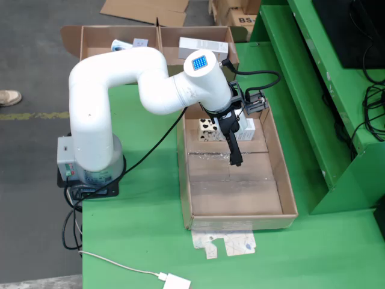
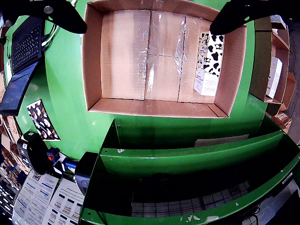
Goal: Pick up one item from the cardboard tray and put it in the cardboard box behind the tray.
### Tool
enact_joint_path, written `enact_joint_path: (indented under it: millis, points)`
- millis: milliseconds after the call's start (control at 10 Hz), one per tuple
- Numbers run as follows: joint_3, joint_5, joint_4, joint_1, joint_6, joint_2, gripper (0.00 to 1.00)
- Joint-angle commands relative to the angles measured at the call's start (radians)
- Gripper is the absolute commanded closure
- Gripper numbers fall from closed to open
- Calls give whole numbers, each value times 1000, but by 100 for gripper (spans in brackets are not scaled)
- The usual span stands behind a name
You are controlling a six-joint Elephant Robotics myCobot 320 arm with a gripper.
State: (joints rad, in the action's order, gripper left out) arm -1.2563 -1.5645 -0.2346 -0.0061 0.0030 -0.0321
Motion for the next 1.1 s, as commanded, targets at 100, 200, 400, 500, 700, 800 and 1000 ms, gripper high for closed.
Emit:
enact_joint_path:
  millis: [100, 200, 400, 500, 700, 800, 1000]
  points:
    - [26, -2, -12, 0, -2, 17, 0]
    - [26, -2, -12, 0, -2, 17, 0]
    - [26, -2, -12, 0, -2, 17, 0]
    - [26, -2, -12, 0, -2, 17, 0]
    - [-7, 4, -25, 8, 10, 45, 0]
    - [-7, 4, -25, 8, 10, 45, 0]
    - [6, 11, -16, 24, 34, 49, 0]
